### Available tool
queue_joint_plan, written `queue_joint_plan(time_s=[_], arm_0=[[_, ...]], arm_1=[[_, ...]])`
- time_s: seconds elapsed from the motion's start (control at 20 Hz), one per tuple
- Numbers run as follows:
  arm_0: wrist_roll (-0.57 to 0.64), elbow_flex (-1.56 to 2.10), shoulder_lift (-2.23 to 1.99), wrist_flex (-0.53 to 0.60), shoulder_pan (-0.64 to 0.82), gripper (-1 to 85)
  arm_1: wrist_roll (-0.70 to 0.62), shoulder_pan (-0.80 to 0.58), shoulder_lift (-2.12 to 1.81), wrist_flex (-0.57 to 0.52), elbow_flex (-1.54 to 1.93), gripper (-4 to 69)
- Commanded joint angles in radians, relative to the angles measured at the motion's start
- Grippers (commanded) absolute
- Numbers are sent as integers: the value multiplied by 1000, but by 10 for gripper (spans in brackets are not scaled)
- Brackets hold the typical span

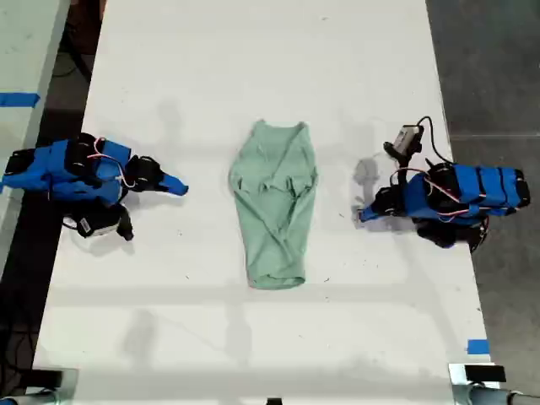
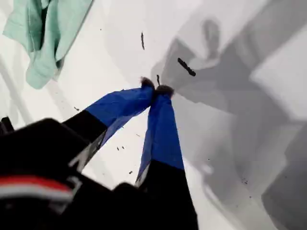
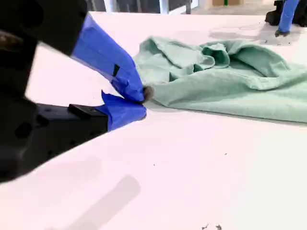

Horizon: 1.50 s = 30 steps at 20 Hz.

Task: Fold t shirt

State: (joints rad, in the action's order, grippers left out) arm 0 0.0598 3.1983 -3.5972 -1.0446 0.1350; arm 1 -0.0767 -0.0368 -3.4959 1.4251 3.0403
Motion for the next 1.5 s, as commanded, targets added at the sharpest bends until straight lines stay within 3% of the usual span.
queue_joint_plan(time_s=[0.0, 0.15, 0.25, 0.45, 0.65, 0.9, 1.45], arm_0=[[-199, 12, -8, -18, -51, 0], [-209, -37, -9, 202, -121, 0], [-190, 18, -9, 259, -109, 0], [-183, 64, -6, 141, -57, 0], [-163, 61, -6, 107, -54, 0], [-138, 60, -6, 95, -43, 0], [-104, 60, -6, 101, -72, 0]], arm_1=[[-86, -94, -6, -9, 26, 15], [-98, -94, -6, -3, 20, 15], [-74, -72, -6, 0, 20, 15], [-57, -83, -6, 2, 20, 13], [-97, -71, -6, 8, 15, 13], [-43, -6, -6, 5, 17, 13], [5, -25, 0, -17, 37, 12]])
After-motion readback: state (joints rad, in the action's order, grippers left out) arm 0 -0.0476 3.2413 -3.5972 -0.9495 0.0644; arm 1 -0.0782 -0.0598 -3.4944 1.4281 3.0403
